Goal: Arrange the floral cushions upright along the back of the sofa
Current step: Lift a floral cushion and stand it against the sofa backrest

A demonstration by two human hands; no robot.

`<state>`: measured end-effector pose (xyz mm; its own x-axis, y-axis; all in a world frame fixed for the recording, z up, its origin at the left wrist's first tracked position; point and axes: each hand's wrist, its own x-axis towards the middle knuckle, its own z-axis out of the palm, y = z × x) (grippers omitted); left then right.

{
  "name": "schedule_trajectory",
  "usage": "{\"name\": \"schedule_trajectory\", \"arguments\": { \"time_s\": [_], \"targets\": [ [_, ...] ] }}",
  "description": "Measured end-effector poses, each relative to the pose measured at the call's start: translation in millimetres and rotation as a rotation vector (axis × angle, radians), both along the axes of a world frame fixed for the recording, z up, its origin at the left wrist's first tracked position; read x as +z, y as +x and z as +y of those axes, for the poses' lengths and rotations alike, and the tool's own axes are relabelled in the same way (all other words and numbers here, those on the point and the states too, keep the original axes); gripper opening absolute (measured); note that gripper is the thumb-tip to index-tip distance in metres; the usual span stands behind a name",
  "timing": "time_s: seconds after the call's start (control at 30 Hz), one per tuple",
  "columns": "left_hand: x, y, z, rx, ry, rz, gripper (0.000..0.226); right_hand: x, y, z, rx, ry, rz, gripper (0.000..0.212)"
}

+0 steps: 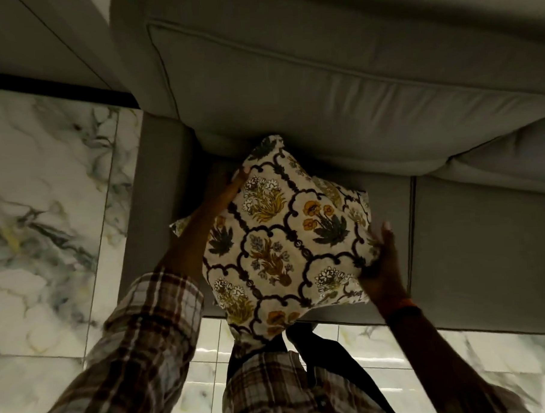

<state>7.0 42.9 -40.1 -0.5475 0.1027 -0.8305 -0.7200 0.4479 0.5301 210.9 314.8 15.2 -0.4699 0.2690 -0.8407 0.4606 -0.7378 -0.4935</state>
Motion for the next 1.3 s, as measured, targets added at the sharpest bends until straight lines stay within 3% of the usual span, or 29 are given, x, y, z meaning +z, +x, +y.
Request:
{"name": "schedule_trajectory", "arguments": {
  "time_s": [0.13,0.23,0.27,0.37,0.43,0.53,0.63,0.7,0.77,0.83,1.0,1.2,1.3],
  "targets": [
    [5.5,19.8,6.8,-0.062,-0.191,0.048,0.095,1.0,15.5,-77.1,-0.067,0.046,-0.108,0.074],
    [12.5,18.2,7.3,-0.111,-0.313,0.092,0.103,-2.1,36.8,-112.7,-0.062,0.066,-0.172,0.115],
    [19.5,16.4,9.6,-0.117,-0.330,0.105,0.109,3.9,39.0,-115.2,-0.051,0.115,-0.136,0.117],
    [34.9,9.6,14.8,-0.040,-0.280,0.165,0.124,11.1,38.9,-92.1,-0.006,0.127,-0.011,0.094],
    [45.8,6.4,25.2,0.025,-0.222,0.183,0.120,11.9,36.4,-48.6,0.024,0.183,0.043,0.085],
    [75.2,11.3,70.9,0.106,-0.101,0.254,0.095,19.6,25.6,35.2,0.043,0.287,0.124,0.083],
    [108.3,38.4,159.8,0.145,0.035,0.357,0.085,27.8,17.0,130.8,0.071,0.321,0.198,0.059],
    [112.5,66.4,228.1,0.131,0.078,0.405,0.070,28.7,18.3,201.7,0.093,0.382,0.243,0.061],
    [103.9,91.7,295.5,0.103,0.087,0.420,0.078,23.5,24.4,273.0,0.125,0.438,0.297,0.068],
    [89.8,112.5,354.1,0.049,0.109,0.455,0.089,10.7,32.1,336.0,0.171,0.449,0.361,0.059],
    [25.6,143.8,471.3,0.033,0.130,0.572,0.091,-38.1,38.0,468.0,0.024,0.421,0.340,0.069],
    [-51.5,149.5,532.7,0.053,0.123,0.431,0.110,-120.7,39.0,531.1,0.260,0.372,0.238,0.082],
    [-67.0,142.7,531.8,0.103,0.114,0.438,0.131,-139.8,32.3,533.3,0.255,0.338,0.232,0.058]
  ]
}}
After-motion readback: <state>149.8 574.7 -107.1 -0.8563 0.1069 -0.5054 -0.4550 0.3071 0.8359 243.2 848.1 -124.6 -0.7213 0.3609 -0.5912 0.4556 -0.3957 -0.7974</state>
